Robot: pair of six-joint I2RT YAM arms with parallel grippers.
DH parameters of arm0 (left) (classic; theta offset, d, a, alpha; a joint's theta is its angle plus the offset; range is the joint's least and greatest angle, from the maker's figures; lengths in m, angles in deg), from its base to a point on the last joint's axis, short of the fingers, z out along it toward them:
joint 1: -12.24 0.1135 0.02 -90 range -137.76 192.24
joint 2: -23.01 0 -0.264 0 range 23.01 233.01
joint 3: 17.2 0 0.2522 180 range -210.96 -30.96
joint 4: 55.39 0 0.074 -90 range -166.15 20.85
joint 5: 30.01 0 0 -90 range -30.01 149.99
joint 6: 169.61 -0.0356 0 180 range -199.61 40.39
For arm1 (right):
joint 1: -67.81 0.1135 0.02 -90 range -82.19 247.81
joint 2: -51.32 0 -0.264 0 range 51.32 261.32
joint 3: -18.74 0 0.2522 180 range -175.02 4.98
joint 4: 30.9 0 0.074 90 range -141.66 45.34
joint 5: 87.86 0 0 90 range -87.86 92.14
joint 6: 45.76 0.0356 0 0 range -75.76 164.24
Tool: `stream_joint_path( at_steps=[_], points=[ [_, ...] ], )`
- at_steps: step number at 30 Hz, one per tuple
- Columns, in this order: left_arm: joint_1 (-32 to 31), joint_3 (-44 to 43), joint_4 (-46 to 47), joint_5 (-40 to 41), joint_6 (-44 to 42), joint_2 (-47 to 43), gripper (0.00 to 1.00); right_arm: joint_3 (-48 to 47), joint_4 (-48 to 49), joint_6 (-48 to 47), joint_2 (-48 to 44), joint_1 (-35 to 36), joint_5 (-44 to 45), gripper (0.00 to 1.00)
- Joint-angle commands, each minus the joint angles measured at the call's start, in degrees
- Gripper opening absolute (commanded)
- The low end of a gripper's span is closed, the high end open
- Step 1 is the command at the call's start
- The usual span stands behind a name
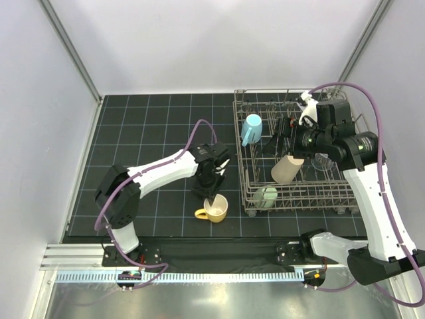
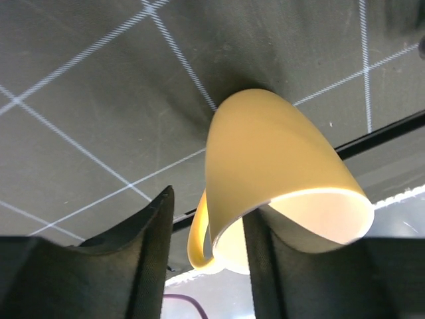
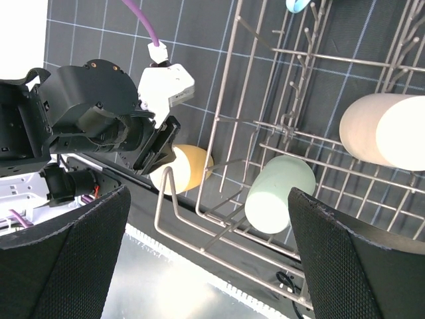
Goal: Load the cups into the dish rack
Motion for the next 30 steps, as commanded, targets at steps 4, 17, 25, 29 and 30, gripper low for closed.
stream_joint_path(
  at_steps=[4, 17, 25, 29, 30],
  points=[
    [-0.15, 2.30, 5.47, -6.27, 1.13, -1.25, 0.32, 0.46, -0.86, 0.24, -1.29, 0.14, 1.23, 1.00],
    [1.96, -4.28, -4.25, -0.40, 4.81, -8.81, 0.00, -6.38, -3.67, -1.25, 2.40, 0.22, 1.23, 1.00],
    [6.09, -22.64, -9.55, 0.23, 12.55, -16.10, 0.00, -12.80, -4.12, -2.75, 6.09, 0.22, -2.90, 1.00],
    [8.11, -30.12, -5.17, -6.61, 16.86, -19.43, 0.00, -16.58, -2.02, -3.10, 8.20, 0.22, -11.92, 1.00],
    [9.25, -29.87, -3.16, -8.46, 18.17, -20.67, 0.00, -16.85, -1.05, -2.93, 8.38, 0.14, -13.96, 1.00]
  ],
)
